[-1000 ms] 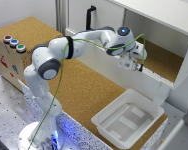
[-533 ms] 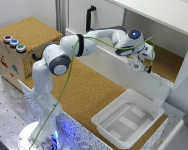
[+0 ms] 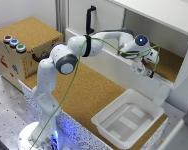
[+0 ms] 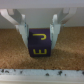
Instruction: Put the grasped purple block inside the right cabinet
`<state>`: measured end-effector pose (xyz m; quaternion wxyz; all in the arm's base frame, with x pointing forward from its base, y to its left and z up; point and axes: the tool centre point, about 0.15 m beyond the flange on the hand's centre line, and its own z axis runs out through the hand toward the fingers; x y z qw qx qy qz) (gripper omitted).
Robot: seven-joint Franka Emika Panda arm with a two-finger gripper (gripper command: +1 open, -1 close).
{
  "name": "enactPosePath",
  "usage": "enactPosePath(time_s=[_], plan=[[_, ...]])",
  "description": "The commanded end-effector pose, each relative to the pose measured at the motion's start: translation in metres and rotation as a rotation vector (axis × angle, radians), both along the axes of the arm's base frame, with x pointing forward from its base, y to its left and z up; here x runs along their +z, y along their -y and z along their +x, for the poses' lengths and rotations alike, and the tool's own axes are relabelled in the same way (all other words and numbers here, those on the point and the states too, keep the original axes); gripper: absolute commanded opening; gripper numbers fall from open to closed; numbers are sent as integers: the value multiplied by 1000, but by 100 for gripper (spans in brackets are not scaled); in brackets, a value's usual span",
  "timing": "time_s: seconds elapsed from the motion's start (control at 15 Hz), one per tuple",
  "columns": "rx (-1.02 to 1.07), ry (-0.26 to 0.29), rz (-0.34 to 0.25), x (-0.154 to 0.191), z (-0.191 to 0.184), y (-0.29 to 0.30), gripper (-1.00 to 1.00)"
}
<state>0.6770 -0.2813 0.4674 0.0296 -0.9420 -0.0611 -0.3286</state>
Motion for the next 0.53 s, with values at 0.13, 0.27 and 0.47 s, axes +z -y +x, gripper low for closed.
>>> enactPosePath(time_s=[0.13,0.27,0.47], plan=[[24,44,-20,25,-22,-1,100],[53,48,-44,35,-50,-5,100],[104,7,-103,40,-91,-14,100]])
